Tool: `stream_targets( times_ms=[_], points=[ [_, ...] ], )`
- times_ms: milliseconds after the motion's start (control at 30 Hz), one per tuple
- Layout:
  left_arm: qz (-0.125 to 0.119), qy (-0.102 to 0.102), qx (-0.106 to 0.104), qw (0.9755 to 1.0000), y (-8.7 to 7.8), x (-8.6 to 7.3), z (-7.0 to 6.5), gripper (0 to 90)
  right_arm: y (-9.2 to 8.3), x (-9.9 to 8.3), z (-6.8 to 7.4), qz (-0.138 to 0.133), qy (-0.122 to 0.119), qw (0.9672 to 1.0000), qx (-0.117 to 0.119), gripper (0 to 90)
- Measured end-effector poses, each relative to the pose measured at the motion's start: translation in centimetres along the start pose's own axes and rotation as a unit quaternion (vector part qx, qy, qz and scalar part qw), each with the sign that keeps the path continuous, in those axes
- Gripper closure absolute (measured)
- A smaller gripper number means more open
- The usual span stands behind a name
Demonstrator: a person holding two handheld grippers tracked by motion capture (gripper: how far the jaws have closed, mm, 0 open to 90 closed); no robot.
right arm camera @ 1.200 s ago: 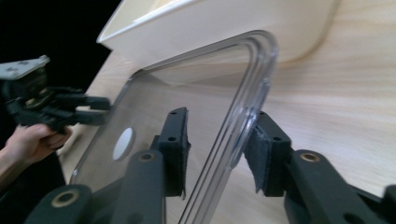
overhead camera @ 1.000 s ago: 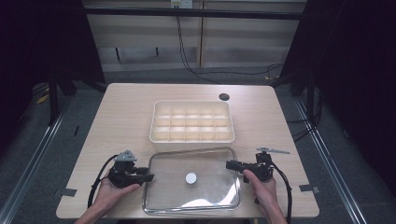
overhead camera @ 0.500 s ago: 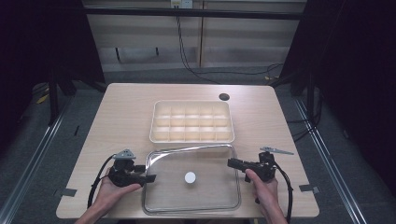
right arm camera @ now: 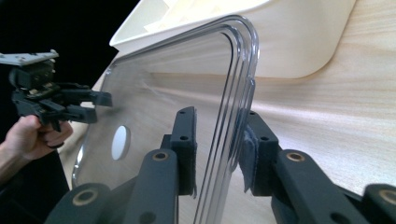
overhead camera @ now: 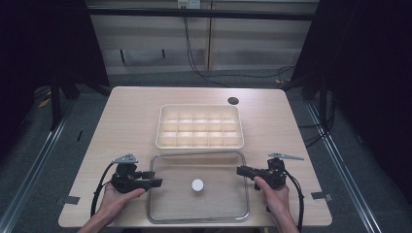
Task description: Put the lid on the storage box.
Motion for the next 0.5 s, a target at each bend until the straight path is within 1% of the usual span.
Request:
stream_targets(
  times_ms=[100, 167, 267, 300, 367, 467, 500],
  points=[
    [-0.004, 0.004, 0.003, 1.0, -0.4, 0.2, -0.1, 48.8, 0.1, -0.1, -0.1, 0.006, -0.005, 0.9999, -0.009, 68.9],
    [-0.007, 0.008, 0.001, 0.9999, -0.6, 0.4, -0.1, 50.6, 0.1, -0.1, -0.1, 0.006, -0.007, 0.9999, -0.013, 68.3],
    [-0.009, 0.008, 0.0, 0.9999, -0.7, 0.4, -0.1, 52.4, 0.1, 0.0, 0.0, 0.004, -0.008, 0.9999, -0.012, 68.2],
    [-0.017, 0.003, -0.002, 0.9998, -0.9, 0.5, -0.1, 53.3, 0.1, 0.0, 0.0, 0.003, -0.008, 0.9999, -0.011, 68.3],
    [-0.02, -0.001, -0.004, 0.9998, -1.1, 0.7, -0.1, 55.2, 0.1, 0.1, 0.0, -0.001, -0.005, 0.9999, -0.011, 68.1],
    [-0.025, 0.002, -0.004, 0.9997, -1.3, 0.8, -0.2, 57.5, 0.1, 0.1, 0.0, 0.0, -0.005, 0.9999, -0.01, 67.9],
    [-0.029, 0.005, -0.003, 0.9996, -1.6, 1.0, -0.3, 58.5, 0.1, 0.3, 0.1, -0.004, -0.009, 0.9999, -0.012, 67.4]
  ],
)
Point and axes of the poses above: each handheld gripper's, and its own axes: y roughly forward along the jaws, x roughly out of its top, z roughly to its left, the point moved 6 cm from there along y, roughly forward along the jaws, and after that the axes turned 7 degrees about y, right-handed, at the moved point
